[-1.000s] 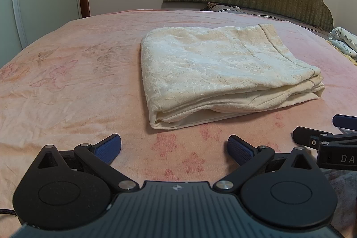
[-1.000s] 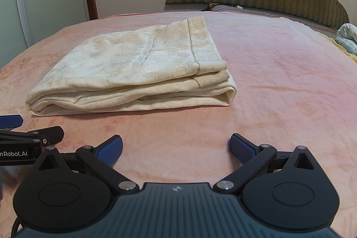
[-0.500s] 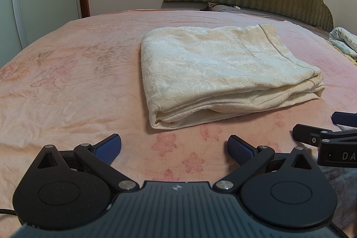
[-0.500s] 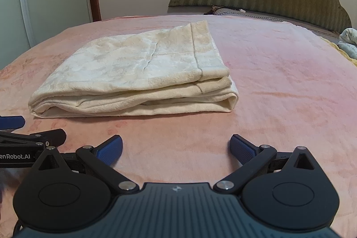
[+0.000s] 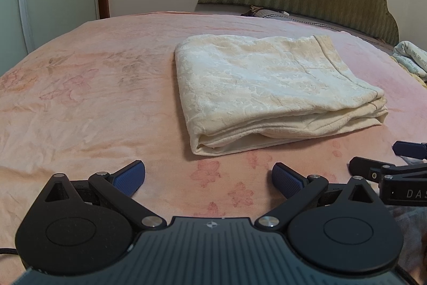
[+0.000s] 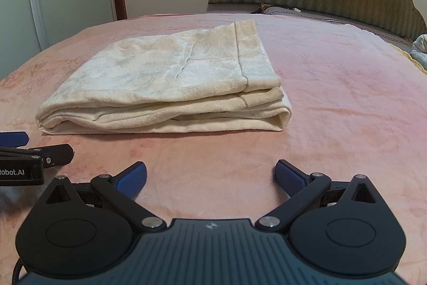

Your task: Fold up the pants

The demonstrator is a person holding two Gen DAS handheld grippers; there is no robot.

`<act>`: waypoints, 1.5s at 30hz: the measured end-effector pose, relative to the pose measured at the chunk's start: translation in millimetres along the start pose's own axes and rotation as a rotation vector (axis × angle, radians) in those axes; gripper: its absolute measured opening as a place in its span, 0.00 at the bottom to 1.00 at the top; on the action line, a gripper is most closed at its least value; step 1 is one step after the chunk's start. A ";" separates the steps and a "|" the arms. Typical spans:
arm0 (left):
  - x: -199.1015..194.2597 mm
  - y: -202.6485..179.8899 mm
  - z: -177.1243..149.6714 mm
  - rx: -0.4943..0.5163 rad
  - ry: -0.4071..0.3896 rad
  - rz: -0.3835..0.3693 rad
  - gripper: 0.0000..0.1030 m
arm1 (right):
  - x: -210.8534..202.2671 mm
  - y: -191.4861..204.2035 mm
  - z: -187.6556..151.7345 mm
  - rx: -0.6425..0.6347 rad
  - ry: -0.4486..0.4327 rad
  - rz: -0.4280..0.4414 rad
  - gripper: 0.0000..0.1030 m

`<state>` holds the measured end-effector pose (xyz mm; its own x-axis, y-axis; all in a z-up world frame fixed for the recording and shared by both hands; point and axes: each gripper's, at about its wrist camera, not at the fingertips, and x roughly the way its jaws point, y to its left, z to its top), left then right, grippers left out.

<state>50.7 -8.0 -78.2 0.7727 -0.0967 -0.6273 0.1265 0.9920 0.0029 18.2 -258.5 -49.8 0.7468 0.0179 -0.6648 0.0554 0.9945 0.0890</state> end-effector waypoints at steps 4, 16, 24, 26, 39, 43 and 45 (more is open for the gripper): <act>-1.0 -1.9 -0.7 0.022 0.005 0.000 1.00 | -0.6 0.1 -0.1 0.006 -0.004 0.004 1.00; -6.1 5.0 -5.7 0.038 0.001 -0.025 1.00 | -6.3 35.2 -2.8 -0.069 -0.006 0.020 1.00; -4.5 3.8 -5.0 0.041 0.001 -0.017 1.00 | -7.8 14.4 -3.7 -0.017 0.000 -0.026 1.00; -4.4 4.1 -4.8 0.039 0.001 -0.015 1.00 | -5.6 11.8 -3.7 -0.009 0.011 -0.011 1.00; -4.9 4.0 -4.7 0.035 0.003 -0.008 1.00 | -6.6 11.3 -5.8 -0.011 0.003 -0.005 1.00; -4.9 4.5 -4.7 0.037 0.003 -0.007 1.00 | -6.7 11.1 -5.9 -0.010 0.002 -0.005 1.00; -4.9 4.8 -4.7 0.037 0.004 -0.007 1.00 | -6.7 11.1 -5.9 -0.011 0.003 -0.005 1.00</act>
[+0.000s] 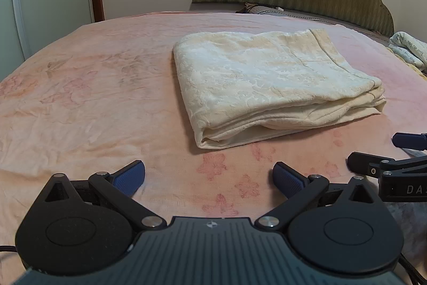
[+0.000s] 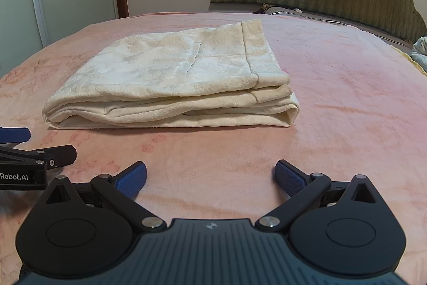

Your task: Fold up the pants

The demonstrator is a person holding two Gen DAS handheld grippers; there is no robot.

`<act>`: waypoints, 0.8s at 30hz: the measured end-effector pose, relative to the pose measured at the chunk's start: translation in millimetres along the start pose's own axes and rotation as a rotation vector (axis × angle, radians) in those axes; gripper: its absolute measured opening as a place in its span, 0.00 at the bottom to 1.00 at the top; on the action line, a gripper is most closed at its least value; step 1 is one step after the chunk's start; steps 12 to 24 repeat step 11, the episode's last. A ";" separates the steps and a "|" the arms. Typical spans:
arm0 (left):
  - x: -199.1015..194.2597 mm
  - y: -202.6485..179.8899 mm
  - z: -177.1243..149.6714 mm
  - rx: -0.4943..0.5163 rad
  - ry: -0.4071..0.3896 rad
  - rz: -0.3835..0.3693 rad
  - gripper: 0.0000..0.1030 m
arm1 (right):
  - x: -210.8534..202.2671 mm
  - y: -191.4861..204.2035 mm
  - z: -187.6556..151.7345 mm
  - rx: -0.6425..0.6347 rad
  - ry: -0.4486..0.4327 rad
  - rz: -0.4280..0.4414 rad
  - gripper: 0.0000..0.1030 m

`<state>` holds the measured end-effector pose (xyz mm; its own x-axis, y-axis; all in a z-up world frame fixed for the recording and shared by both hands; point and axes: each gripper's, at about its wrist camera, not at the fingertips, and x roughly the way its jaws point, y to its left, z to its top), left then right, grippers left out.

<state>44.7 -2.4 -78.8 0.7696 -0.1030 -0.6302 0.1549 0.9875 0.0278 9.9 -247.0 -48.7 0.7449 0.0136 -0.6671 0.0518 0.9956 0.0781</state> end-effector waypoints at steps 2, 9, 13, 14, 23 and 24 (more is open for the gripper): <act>-0.1 -0.3 -0.1 0.000 0.000 0.000 1.00 | -0.1 -0.1 -0.1 0.000 0.000 0.000 1.00; 0.4 -1.3 -0.3 -0.002 -0.003 -0.003 1.00 | -0.1 -0.2 -0.1 0.000 0.000 0.000 1.00; 0.6 -1.3 -0.2 -0.003 -0.002 -0.005 1.00 | -0.1 -0.2 0.0 0.000 0.000 0.000 1.00; 0.6 -1.3 -0.2 -0.003 -0.002 -0.005 1.00 | -0.1 -0.2 0.0 0.000 0.000 0.000 1.00; 0.6 -1.3 -0.2 -0.003 -0.002 -0.005 1.00 | -0.1 -0.2 0.0 0.000 0.000 0.000 1.00; 0.6 -1.3 -0.2 -0.003 -0.002 -0.005 1.00 | -0.1 -0.2 0.0 0.000 0.000 0.000 1.00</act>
